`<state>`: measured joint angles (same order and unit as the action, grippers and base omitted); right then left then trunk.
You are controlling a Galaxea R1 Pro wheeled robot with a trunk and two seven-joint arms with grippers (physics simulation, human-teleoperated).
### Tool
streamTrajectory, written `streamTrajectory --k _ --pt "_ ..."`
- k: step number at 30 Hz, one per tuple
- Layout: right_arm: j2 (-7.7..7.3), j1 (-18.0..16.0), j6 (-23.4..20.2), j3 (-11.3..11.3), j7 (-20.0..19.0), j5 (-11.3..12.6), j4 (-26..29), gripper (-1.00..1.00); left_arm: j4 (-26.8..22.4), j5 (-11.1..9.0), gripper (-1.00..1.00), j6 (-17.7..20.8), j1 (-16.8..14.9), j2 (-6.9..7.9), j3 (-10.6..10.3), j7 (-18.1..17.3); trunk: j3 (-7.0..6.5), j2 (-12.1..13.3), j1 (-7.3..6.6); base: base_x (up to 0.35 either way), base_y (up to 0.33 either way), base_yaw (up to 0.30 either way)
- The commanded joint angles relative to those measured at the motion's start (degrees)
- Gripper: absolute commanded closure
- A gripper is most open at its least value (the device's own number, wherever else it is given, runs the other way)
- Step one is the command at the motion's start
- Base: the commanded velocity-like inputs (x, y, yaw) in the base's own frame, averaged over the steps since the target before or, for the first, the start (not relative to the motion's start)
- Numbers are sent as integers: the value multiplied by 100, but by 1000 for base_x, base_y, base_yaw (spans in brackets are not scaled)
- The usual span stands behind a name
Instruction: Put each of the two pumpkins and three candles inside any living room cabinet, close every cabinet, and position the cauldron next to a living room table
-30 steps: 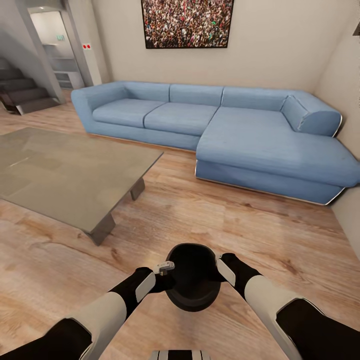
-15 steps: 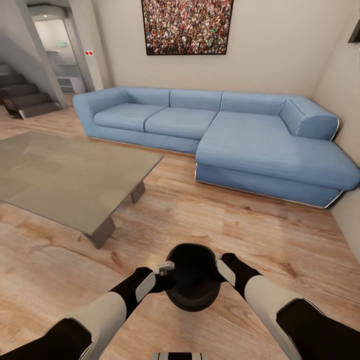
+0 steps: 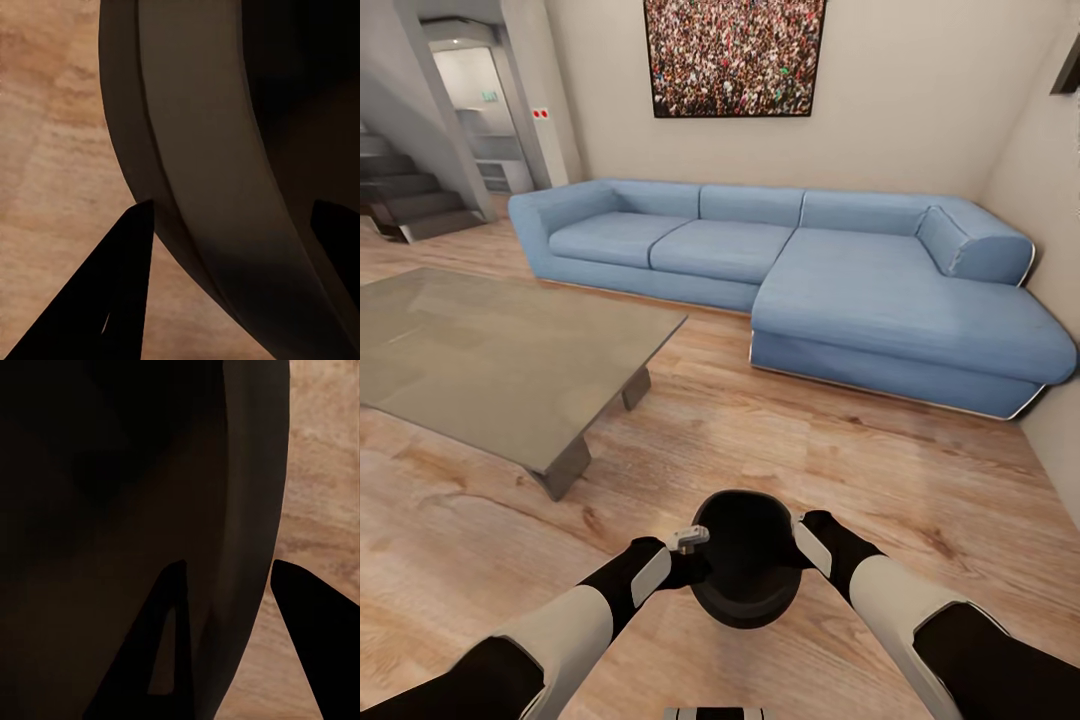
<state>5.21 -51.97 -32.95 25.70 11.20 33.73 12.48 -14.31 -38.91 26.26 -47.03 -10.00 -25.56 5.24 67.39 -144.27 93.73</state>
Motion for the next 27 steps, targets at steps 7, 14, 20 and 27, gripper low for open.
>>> streamTrajectory --k 7,14,20,27 --pt "-2 11 -19 181 49 152 0 100 -99 -29 100 19 -8 0 60 54 -60 -2 -2 0 0 0" --pt "-2 12 -19 181 49 152 0 100 -99 -29 100 19 -8 0 60 51 -125 -2 -2 0 0 0" --pt "-2 12 -19 181 49 152 0 100 -99 -29 100 19 -8 0 60 51 -180 -2 -2 0 0 -35" --pt "-2 12 -19 181 49 152 0 100 -99 -29 100 19 -8 0 60 50 -244 -2 -2 0 0 -50"
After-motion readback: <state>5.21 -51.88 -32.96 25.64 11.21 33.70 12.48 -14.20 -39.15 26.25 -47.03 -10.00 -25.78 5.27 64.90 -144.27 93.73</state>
